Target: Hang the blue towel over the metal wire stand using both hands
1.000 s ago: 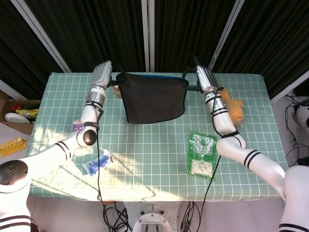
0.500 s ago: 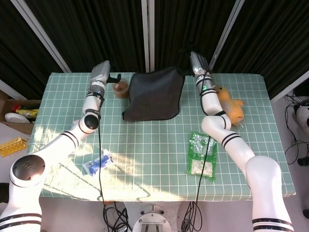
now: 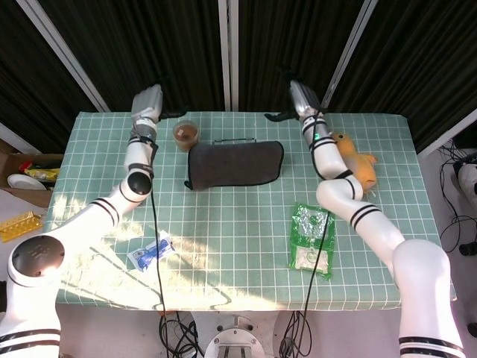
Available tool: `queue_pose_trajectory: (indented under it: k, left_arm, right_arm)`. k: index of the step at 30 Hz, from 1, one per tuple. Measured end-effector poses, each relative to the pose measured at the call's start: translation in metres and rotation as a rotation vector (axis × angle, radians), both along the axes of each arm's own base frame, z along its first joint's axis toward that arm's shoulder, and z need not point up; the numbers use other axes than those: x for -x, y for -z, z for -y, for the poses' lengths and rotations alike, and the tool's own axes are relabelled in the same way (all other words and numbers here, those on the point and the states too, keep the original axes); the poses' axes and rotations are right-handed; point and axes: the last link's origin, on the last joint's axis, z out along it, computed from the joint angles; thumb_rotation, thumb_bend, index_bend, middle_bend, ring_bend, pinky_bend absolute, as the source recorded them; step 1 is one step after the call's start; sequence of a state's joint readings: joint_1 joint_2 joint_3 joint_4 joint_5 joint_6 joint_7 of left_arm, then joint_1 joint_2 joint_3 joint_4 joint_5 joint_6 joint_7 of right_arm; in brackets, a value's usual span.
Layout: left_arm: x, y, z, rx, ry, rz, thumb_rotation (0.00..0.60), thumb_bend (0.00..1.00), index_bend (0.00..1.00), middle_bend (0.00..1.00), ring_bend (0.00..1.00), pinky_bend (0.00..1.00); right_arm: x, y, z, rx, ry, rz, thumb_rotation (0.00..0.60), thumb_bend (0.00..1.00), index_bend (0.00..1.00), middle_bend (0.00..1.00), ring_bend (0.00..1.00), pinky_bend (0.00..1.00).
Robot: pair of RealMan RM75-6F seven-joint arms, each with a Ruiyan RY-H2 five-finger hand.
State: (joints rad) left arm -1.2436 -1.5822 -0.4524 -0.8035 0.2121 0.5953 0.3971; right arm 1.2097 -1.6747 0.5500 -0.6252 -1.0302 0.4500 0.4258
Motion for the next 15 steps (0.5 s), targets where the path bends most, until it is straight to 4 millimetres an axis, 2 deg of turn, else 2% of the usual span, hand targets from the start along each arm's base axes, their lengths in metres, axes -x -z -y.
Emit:
queue_pose_trajectory:
  k: [2, 5, 8, 10, 12, 14, 15]
  left_arm:
    - [-0.003, -0.001, 0.009, 0.005, 0.049, -0.022, 0.343, 0.23, 0.00, 0.05, 0.09, 0.18]
    - [-0.003, -0.006, 0.029, -0.005, 0.149, -0.088, 0.344, 0.23, 0.06, 0.05, 0.09, 0.18]
    - [0.005, -0.015, 0.049, -0.057, 0.260, -0.194, 0.349, 0.22, 0.10, 0.07, 0.09, 0.18]
    - [0.017, -0.024, 0.070, -0.118, 0.357, -0.297, 0.355, 0.22, 0.10, 0.07, 0.09, 0.18]
    - [0.036, -0.030, 0.099, -0.179, 0.451, -0.389, 0.359, 0.22, 0.10, 0.08, 0.09, 0.18]
    - [0.063, -0.034, 0.137, -0.224, 0.508, -0.447, 0.356, 0.21, 0.10, 0.08, 0.09, 0.18]
    - [0.078, -0.036, 0.154, -0.236, 0.514, -0.460, 0.350, 0.21, 0.09, 0.08, 0.09, 0.18]
  right_arm:
    - [0.005, -0.004, -0.008, 0.008, -0.035, -0.015, 0.600, 0.13, 0.00, 0.00, 0.00, 0.00]
    - [0.020, -0.010, -0.032, 0.030, -0.112, -0.063, 0.600, 0.13, 0.00, 0.00, 0.00, 0.00]
    - [0.047, -0.016, -0.070, 0.051, -0.189, -0.142, 0.600, 0.13, 0.00, 0.00, 0.00, 0.00]
    - [0.070, -0.019, -0.103, 0.084, -0.226, -0.208, 0.600, 0.13, 0.00, 0.00, 0.00, 0.00]
    - [0.098, -0.025, -0.135, 0.149, -0.238, -0.285, 0.600, 0.14, 0.00, 0.00, 0.00, 0.00]
    - [0.125, -0.032, -0.164, 0.219, -0.225, -0.369, 0.600, 0.14, 0.00, 0.00, 0.00, 0.00]
    - [0.146, -0.035, -0.184, 0.262, -0.203, -0.435, 0.600, 0.14, 0.00, 0.00, 0.00, 0.00]
